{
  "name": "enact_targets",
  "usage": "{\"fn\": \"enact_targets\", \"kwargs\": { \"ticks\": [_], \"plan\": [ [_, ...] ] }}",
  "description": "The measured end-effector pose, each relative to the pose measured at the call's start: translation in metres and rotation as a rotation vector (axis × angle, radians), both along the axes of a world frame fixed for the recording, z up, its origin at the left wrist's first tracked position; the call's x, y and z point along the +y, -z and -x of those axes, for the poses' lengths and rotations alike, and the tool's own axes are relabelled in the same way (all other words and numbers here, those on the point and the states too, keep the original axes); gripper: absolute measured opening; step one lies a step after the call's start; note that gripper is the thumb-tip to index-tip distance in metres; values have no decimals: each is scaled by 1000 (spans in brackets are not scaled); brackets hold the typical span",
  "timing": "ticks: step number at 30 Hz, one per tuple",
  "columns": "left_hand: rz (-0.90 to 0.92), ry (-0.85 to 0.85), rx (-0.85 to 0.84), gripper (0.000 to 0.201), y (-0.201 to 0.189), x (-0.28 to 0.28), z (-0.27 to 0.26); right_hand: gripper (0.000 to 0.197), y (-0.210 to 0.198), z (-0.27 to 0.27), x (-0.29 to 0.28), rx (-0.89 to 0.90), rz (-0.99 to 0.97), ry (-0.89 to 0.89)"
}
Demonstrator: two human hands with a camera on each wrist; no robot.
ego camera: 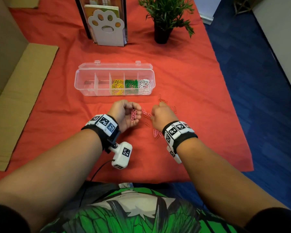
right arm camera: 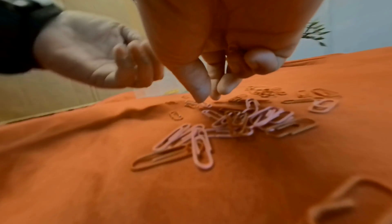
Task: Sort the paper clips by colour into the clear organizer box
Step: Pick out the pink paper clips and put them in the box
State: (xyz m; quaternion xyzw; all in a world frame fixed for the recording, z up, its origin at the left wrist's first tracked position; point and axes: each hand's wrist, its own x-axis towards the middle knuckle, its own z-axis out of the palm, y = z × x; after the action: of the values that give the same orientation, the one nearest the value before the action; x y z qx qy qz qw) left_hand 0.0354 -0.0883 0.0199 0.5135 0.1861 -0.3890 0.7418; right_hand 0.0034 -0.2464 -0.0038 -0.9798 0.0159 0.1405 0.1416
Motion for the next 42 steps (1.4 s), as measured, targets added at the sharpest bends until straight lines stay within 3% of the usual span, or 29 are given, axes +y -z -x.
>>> {"fn": "enact_targets", "kwargs": {
  "ticks": [2, 4, 7, 9, 11, 14, 19, 23, 26, 30, 34, 37, 39, 42],
  "plan": [
    [-78, 5, 5, 20, 0, -5, -4, 25, 1, -1, 8, -16, 65, -44],
    [-293, 62, -100, 27, 7, -11, -8, 29, 1, -2, 12, 4, 98, -61],
    [-687, 234, -496, 23, 22, -13, -11, 35, 0, -5, 12, 69, 64, -20],
    [-811, 373, -686, 10, 25, -14, -10, 33, -1, -6, 7, 102, 20, 12],
    [-961, 522, -843, 20, 25, -16, -9, 28, -2, -6, 1, 128, -28, 52],
    [-1033, 665, -977, 29, 27, -18, -10, 22, -3, -3, -9, 153, -116, 156],
    [-1128, 788, -1074, 21, 34, -18, -12, 13, -5, 0, -15, 250, -284, 223],
    [-1118, 736, -1026, 23, 35, -14, -12, 15, -10, -2, -23, 165, -276, 276],
    [-989, 539, -804, 19, 27, -13, -13, 12, -11, 0, -19, 173, -150, 180],
    [-461, 191, -171, 22, 9, -11, -10, 25, -7, 7, -4, 152, 62, 24],
    [-104, 1, 41, 20, 2, -1, -7, 26, -4, 13, 9, 131, 168, -45],
    [-173, 32, 24, 25, 7, -5, -8, 27, -3, 11, 9, 166, 79, -10],
    [-401, 153, -174, 25, 16, -11, -6, 25, -5, 7, 3, 224, -5, 67],
    [-682, 395, -575, 8, 27, -14, -1, 16, -11, 3, -14, 266, -192, 257]
  ]
}}
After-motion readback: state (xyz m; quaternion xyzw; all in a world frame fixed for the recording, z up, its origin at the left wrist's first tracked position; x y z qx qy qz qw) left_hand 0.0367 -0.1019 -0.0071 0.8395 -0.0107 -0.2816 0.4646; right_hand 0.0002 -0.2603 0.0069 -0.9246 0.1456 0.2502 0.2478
